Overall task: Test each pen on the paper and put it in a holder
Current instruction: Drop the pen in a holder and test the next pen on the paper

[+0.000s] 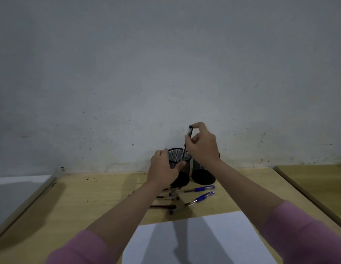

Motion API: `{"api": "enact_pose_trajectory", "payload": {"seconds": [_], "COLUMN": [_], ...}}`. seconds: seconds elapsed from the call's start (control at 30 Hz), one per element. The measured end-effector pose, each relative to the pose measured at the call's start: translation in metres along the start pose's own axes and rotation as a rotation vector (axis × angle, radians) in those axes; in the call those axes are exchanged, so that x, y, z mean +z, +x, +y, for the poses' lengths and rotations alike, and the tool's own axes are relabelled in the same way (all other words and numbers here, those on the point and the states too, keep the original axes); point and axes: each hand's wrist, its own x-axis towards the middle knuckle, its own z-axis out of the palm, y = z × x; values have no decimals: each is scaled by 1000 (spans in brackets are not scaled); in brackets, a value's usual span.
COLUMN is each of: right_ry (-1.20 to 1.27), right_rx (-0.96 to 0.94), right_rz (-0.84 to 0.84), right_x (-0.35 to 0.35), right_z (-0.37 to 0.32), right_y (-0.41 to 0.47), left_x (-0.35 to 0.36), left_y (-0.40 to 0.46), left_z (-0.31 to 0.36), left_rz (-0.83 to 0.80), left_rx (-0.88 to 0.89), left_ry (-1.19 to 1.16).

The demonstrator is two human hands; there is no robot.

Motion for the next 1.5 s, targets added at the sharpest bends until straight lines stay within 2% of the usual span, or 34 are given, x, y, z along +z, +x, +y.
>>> {"api": "enact_pose_trajectory", "payload": {"seconds": [0.13, 0.33, 0.5, 0.63, 0.9, 1.07, 1.33, 1.5], "right_ry": [-89, -373, -344, -258, -281, -372, -424, -406], "right_rx": [102, 165, 103, 36, 6, -51, -34, -51], "right_rz": [-128, -152, -153, -228, -564, -633, -698, -675], "right_x": [19, 15, -1, -7, 13, 26, 45, 51], "right_z": [18, 23, 4, -20, -55, -60, -55, -54], "right_y": [-7, -5, -23, -57, -121, -136, -137, -137], "left_x": [13, 11, -12, -49, -107, -108, -101, -103], "left_y": [5, 1, -15, -50, -142, -175, -176, -176], "left_z": [-6, -3, -5, -23, -81, -99, -108, -108], "left_rz": [84, 85, 28, -27, -303, -448, -347, -331], "left_rx": [36, 52, 80, 56, -76, -93, -102, -109], "left_ry": [-95, -84, 2, 114, 383, 471, 437, 416]}}
